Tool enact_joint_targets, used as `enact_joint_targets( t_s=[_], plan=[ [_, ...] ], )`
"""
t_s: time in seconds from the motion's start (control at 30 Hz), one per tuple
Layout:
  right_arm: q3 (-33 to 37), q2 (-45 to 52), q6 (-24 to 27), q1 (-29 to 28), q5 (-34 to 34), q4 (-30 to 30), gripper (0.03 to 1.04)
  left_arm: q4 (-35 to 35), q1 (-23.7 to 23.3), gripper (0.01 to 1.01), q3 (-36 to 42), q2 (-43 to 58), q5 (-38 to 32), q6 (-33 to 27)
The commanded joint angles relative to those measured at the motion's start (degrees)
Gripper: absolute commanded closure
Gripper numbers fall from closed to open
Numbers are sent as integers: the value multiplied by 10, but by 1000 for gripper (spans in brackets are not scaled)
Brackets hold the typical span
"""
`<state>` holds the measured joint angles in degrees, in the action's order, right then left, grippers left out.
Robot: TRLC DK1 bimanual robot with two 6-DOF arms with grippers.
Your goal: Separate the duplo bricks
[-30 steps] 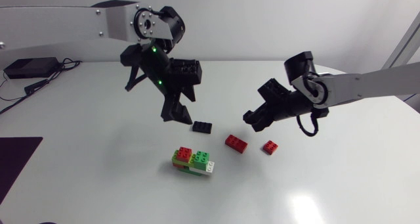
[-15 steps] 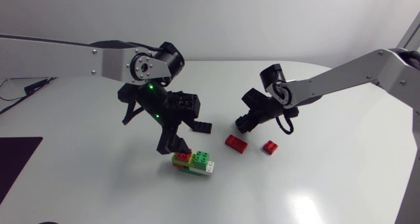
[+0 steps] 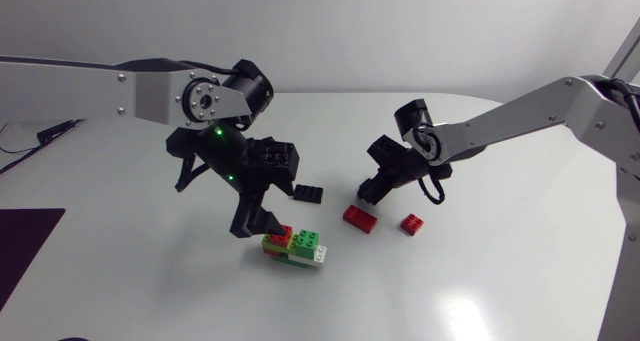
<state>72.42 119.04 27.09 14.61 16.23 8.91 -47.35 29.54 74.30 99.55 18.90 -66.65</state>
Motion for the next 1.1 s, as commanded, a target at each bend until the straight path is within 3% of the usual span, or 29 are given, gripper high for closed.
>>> enact_joint_targets(
  t_s=[0.0,0.4,0.77,1.07],
  plan=[
    [-6,-14,16,-6,-1,6,92,-7,-11,67,-22,-17,-4,-26],
    [-99,-209,20,-27,40,39,92,-27,-28,69,-50,-20,-17,-94],
    [-226,-355,18,44,43,46,93,-19,-8,102,-34,39,-18,-93],
    [-243,-399,16,74,40,78,100,-18,-1,189,-14,57,-12,-89]
  ],
)
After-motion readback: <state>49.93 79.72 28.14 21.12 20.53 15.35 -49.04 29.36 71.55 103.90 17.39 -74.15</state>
